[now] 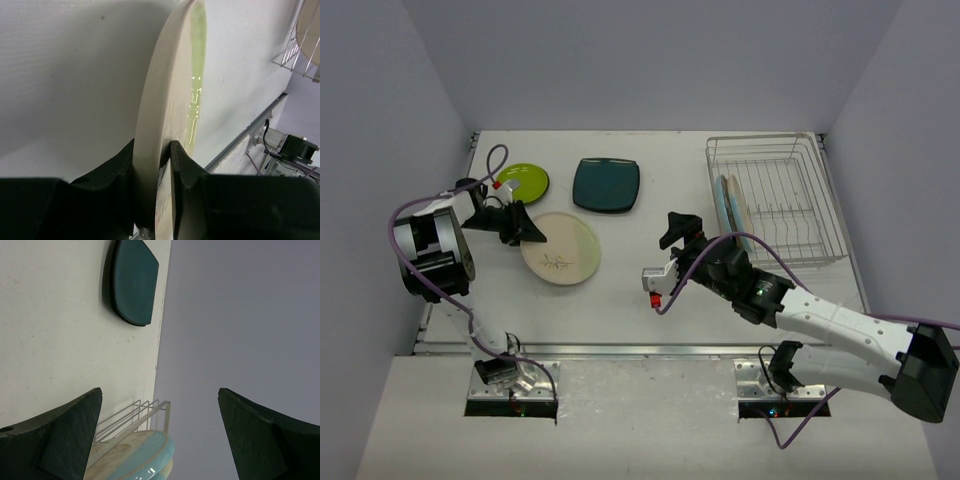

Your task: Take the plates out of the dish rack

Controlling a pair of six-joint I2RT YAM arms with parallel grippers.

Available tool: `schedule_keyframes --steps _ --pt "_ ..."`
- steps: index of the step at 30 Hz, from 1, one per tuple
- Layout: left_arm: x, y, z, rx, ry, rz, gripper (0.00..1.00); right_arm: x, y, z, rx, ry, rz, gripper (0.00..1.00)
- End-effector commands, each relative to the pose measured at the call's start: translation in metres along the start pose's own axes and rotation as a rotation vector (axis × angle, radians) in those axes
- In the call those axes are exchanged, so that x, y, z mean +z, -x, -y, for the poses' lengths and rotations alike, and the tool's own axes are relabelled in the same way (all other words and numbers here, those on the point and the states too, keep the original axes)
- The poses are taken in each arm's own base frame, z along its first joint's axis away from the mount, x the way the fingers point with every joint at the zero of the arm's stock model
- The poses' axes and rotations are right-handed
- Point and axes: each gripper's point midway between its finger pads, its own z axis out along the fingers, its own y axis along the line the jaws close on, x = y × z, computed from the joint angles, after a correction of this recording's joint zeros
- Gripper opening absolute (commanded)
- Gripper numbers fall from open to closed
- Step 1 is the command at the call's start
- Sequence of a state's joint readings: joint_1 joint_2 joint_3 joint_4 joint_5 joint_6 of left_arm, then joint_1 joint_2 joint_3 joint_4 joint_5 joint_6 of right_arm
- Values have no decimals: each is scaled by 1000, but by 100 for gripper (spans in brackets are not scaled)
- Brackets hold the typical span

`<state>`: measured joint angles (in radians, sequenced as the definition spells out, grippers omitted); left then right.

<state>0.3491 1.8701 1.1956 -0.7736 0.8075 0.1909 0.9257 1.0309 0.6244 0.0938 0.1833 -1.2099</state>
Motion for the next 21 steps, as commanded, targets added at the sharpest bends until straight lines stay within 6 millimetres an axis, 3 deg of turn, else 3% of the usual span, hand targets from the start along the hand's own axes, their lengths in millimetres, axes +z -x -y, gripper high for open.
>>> schedule_keyframes --steps 1,5,13,21 --pt "-10 46 -96 206 551 126 21 -3 3 29 31 -73 -2 99" --pt "-11 50 -102 214 626 139 30 -3 3 30 36 -73 -4 99" --pt "-17 51 -119 201 735 145 33 -4 1 31 42 -75 -10 99" --pt "3 38 -126 191 676 89 34 -4 0 34 46 -75 -13 99"
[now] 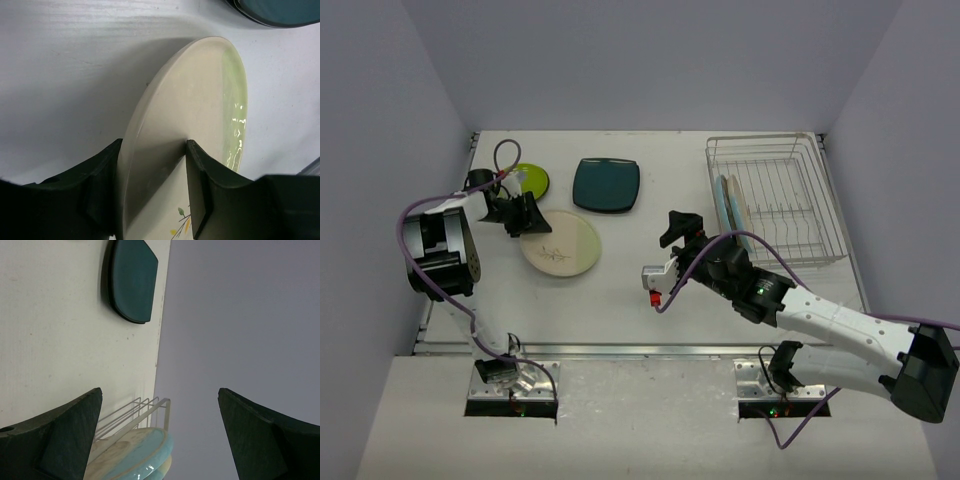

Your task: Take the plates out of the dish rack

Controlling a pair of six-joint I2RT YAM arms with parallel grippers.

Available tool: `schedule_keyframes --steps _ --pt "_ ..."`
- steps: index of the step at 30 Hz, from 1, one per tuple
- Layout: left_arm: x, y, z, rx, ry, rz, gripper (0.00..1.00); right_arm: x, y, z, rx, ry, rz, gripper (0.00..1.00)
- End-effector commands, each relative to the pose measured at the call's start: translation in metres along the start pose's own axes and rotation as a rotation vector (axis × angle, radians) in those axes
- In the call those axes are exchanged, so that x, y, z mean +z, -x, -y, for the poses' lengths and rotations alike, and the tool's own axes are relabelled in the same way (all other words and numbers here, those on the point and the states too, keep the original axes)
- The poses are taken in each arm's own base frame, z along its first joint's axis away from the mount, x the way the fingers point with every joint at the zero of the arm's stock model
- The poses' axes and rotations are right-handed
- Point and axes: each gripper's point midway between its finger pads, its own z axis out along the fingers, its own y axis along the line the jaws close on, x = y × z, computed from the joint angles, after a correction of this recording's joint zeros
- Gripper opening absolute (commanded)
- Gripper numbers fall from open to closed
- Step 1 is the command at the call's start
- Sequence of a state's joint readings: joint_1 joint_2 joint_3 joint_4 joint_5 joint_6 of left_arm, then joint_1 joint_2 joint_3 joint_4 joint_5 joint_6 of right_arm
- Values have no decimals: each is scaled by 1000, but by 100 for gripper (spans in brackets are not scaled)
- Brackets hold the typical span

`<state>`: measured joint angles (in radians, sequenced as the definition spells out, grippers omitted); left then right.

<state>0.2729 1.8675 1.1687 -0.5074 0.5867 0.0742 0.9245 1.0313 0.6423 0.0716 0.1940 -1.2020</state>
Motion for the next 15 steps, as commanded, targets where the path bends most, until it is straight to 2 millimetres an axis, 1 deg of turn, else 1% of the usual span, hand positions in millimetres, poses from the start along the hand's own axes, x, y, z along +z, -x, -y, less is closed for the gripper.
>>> schedule_keyframes --steps 1,5,7,10,12,15 --pt "6 -10 -103 134 447 -50 34 -3 2 30 37 -71 -2 99" --pt "12 -10 -99 159 402 -48 37 -5 1 31 34 -66 -4 99" --pt "16 -12 -98 173 382 -56 40 -6 1 31 34 -62 -5 99" --pt "19 -16 -101 181 381 -75 42 -6 1 30 32 -55 -7 99" --pt "21 -20 -107 179 397 -94 43 -6 1 29 32 -51 -9 99" --pt "21 -21 -107 167 399 -97 43 -6 0 29 35 -48 -13 99"
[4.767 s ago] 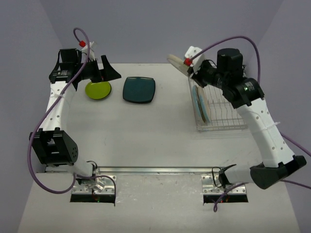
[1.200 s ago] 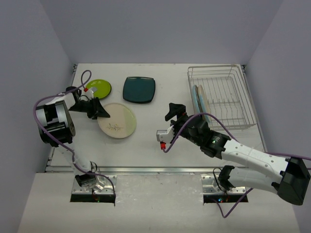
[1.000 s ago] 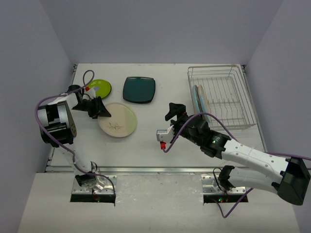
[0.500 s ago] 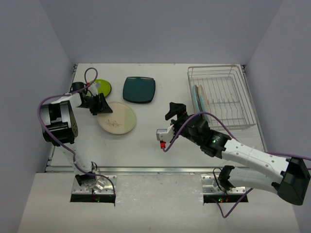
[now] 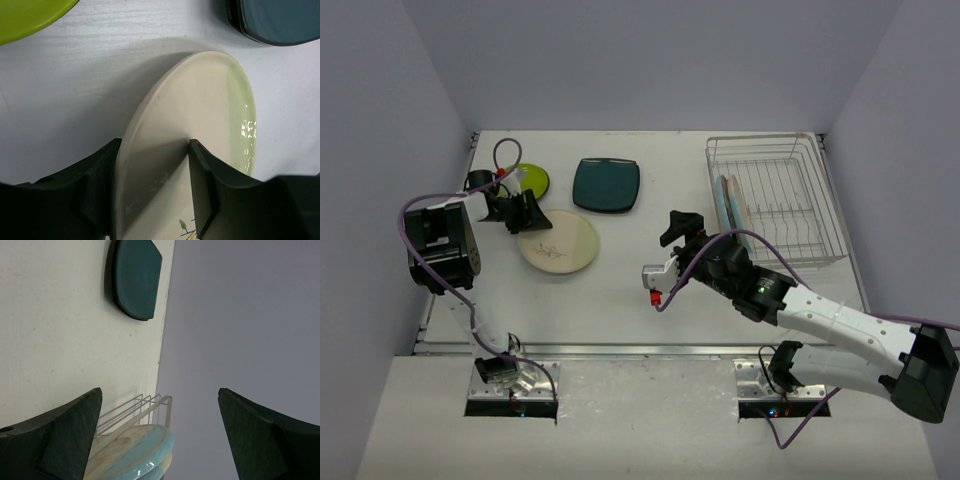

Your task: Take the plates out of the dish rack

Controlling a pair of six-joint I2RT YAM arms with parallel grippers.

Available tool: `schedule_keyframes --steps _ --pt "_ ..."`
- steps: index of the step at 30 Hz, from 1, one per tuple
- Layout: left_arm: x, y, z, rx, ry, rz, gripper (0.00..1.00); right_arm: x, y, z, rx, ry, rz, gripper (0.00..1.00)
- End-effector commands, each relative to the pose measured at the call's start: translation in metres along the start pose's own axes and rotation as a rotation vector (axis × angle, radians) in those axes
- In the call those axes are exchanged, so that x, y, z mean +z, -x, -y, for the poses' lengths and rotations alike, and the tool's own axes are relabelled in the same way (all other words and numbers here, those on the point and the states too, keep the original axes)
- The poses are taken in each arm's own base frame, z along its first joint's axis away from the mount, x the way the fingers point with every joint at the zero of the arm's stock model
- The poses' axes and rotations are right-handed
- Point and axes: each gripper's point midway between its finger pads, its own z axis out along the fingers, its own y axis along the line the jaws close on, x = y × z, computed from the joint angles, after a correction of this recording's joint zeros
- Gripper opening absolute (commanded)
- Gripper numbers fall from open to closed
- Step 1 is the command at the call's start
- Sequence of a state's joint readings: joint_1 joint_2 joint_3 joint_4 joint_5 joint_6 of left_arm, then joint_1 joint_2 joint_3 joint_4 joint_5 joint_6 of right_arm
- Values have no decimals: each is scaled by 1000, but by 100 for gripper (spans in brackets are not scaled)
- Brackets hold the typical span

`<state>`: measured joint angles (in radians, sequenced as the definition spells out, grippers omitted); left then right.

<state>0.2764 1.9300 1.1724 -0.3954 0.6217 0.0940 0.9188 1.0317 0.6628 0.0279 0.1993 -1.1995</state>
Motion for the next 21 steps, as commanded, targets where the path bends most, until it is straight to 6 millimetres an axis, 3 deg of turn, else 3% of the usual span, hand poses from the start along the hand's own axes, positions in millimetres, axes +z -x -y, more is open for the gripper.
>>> schedule_keyframes --steps 1,8,14,21 --pt "-2 -40 -97 121 431 -156 44 -5 4 29 34 -67 4 99" --pt "-14 -46 -97 144 456 -182 45 -6 2 31 32 -72 -1 99" --pt "-17 -63 -75 149 337 -257 49 -5 4 27 29 -62 7 99" --pt "-21 -73 -64 135 279 -324 52 -6 3 28 24 -64 9 99"
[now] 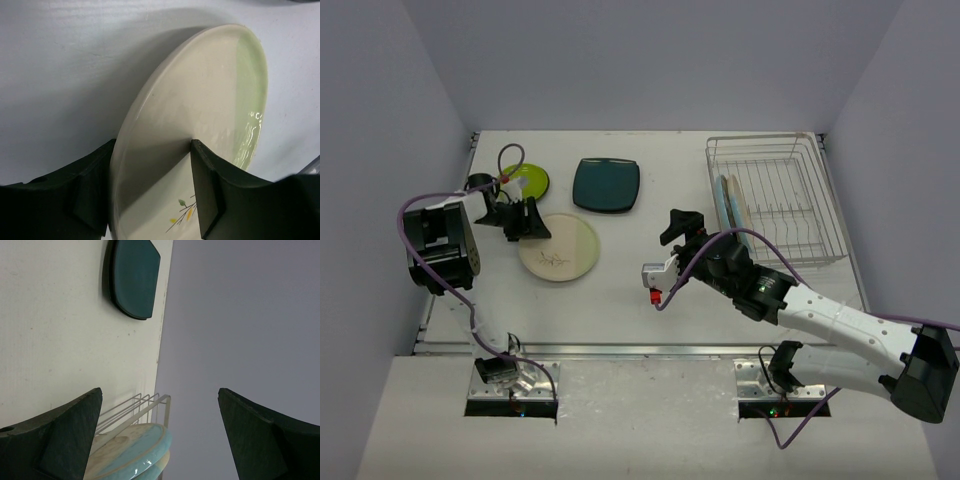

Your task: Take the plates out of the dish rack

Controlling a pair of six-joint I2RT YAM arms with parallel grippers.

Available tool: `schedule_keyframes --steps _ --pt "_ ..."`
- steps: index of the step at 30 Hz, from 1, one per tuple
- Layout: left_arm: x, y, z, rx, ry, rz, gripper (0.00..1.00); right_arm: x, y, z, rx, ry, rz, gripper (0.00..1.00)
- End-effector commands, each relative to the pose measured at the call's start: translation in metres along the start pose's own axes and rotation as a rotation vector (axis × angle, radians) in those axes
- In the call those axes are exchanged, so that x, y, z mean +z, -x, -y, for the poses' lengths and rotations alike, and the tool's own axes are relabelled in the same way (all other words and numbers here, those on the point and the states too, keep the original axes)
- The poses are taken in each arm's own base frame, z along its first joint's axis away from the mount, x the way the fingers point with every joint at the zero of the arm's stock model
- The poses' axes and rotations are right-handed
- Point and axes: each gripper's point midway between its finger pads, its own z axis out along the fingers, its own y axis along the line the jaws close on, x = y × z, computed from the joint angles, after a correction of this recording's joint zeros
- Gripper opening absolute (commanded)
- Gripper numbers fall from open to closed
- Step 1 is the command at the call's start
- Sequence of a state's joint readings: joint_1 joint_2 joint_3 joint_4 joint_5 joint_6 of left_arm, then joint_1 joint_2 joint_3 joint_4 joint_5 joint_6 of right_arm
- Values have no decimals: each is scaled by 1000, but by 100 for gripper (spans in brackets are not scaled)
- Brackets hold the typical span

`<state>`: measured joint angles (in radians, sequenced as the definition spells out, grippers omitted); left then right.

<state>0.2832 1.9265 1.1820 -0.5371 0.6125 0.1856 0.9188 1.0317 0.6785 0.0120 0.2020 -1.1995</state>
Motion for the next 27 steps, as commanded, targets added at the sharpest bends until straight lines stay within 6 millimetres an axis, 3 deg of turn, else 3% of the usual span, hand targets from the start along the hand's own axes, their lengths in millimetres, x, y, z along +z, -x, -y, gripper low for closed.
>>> schedule_keyframes --steps 1,5,13,18,21,23,24,25,27 --pt "-7 -49 -61 109 276 -226 54 -6 3 25 24 -66 12 99" --pt "-10 -49 -61 102 281 -234 57 -6 3 25 24 -65 11 99" --pt "-24 -34 -84 82 454 -193 64 -8 1 24 26 -64 5 99" --pt "-28 -28 -87 88 477 -176 66 -9 0 27 42 -73 -1 99" --pt "-38 -10 -68 132 425 -92 66 -12 -6 44 136 -109 -34 99" --pt "-56 17 -38 208 348 37 65 -13 -21 51 289 -115 -99 99" --pt "-64 26 -25 238 323 89 65 -20 -34 70 379 -155 -137 99" --pt "-77 39 -11 279 303 156 65 -19 -38 62 447 -130 -158 99" --pt "-115 68 32 398 271 333 67 -34 -67 75 706 -160 -239 99"
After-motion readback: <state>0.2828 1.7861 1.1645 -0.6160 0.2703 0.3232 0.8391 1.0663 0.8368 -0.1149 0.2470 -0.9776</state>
